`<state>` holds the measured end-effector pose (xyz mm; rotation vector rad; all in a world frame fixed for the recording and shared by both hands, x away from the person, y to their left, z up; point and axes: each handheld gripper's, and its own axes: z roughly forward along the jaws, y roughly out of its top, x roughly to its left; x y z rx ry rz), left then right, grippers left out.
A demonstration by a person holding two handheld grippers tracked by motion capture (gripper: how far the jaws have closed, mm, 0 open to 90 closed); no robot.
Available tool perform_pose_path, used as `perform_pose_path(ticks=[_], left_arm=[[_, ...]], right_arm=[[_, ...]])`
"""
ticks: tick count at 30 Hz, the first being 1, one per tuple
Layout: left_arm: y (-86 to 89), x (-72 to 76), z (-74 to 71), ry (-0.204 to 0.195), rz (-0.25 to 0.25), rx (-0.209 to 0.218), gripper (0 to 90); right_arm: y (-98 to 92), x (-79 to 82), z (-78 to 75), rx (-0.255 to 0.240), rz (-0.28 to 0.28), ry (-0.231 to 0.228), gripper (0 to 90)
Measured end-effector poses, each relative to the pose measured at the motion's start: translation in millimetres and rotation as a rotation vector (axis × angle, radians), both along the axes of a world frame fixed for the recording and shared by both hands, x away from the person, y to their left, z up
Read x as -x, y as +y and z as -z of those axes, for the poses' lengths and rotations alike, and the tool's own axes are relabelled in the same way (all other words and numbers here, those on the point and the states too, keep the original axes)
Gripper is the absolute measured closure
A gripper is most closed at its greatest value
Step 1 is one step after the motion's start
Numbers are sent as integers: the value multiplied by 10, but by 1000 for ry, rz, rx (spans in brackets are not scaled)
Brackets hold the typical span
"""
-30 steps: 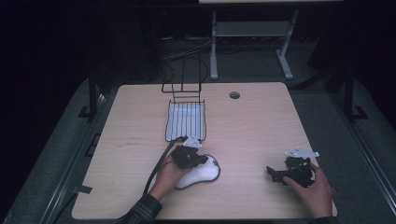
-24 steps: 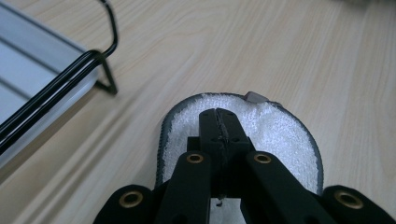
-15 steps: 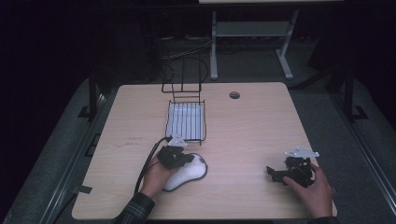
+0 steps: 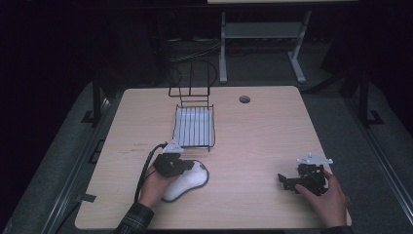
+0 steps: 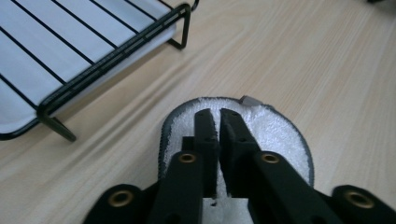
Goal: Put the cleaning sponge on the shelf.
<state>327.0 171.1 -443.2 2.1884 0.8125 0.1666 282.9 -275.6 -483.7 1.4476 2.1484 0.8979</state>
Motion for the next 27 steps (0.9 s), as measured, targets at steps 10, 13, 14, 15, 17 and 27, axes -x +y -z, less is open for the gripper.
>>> perform_pose_path(ticks=[10, 13, 14, 15, 17, 27], left_arm=[[267, 90, -89, 12, -5, 25, 375], [328, 121, -79, 18, -12, 26, 264], [338, 130, -67, 24, -14, 26, 200], [344, 142, -53, 26, -13, 21, 165], [340, 164, -24, 24, -17, 9, 136], [258, 204, 66, 18, 22, -48, 128]], right_arm=[[0, 0, 0, 0, 0, 0, 2], [0, 0, 0, 0, 0, 0, 2], [0, 0, 0, 0, 0, 0, 2], [0, 0, 0, 0, 0, 0, 2], [0, 0, 0, 0, 0, 0, 2], [0, 0, 0, 0, 0, 0, 2]])
